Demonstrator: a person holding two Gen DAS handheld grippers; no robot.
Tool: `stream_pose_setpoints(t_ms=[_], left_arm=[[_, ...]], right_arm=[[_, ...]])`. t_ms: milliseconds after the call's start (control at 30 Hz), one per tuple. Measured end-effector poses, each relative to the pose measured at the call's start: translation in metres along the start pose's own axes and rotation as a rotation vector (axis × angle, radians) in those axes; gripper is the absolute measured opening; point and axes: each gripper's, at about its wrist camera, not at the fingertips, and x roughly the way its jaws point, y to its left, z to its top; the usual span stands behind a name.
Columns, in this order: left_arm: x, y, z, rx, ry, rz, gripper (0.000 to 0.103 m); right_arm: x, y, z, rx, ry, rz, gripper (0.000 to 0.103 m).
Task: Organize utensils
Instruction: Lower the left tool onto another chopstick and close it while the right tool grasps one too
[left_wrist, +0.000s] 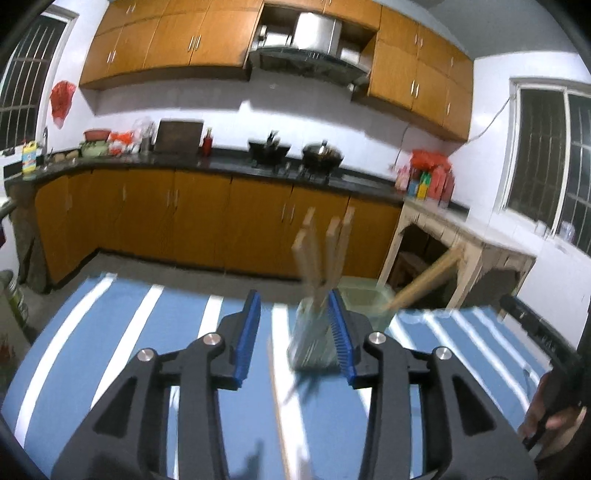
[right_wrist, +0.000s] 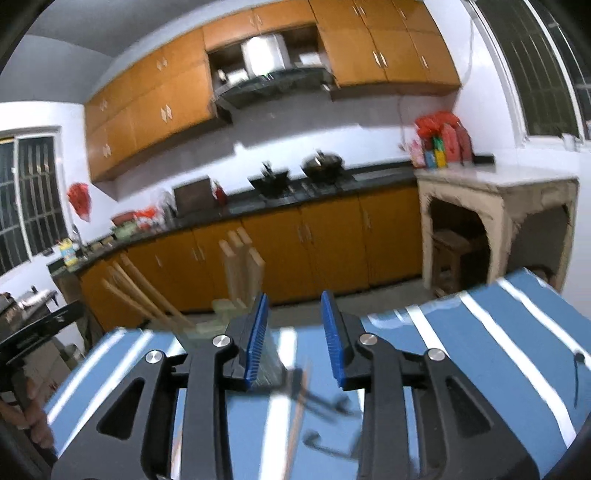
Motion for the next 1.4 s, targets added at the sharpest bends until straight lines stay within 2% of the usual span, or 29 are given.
stream_pose_setpoints(t_ms=[133,267,367,533,733,900,1133,1400], left_arm=[[0.018,0.021,-0.045,0.001,0.129,0.061,0.041],[0.039,0.042,-0.077,-0.032,0.251,0.101,0.042],[0.048,0.048,-0.090,-0.034,0.291,0.107,0.045],[0.053,0.044,-0.102,-0.009,0.319,0.092,0.048],[0.061,0.032,-0.106,0.016,0.346,0.081,0.050],[0.067,0.027,-0.111,0.038,0.362,0.090,0.053],[0.074,0.018,-0.117,0.057,0.391,0.077,0.053],[0.080,0.011,-0.122,0.071,0.412,0.076,0.053]], right_arm=[[0.022,-0.022,-0.039,0.065,0.145,-0.052,0.032],[0.049,-0.024,-0.076,0.100,0.299,-0.050,0.032],[0.066,-0.012,-0.096,0.098,0.397,-0.016,0.032],[0.086,0.017,-0.116,0.004,0.481,0.009,0.032],[0.094,0.026,-0.137,-0.053,0.534,-0.025,0.032],[0.092,0.030,-0.137,-0.104,0.516,-0.048,0.031],[0.091,0.025,-0.136,-0.115,0.503,-0.088,0.010],[0.093,0.023,-0.135,-0.120,0.499,-0.103,0.008]])
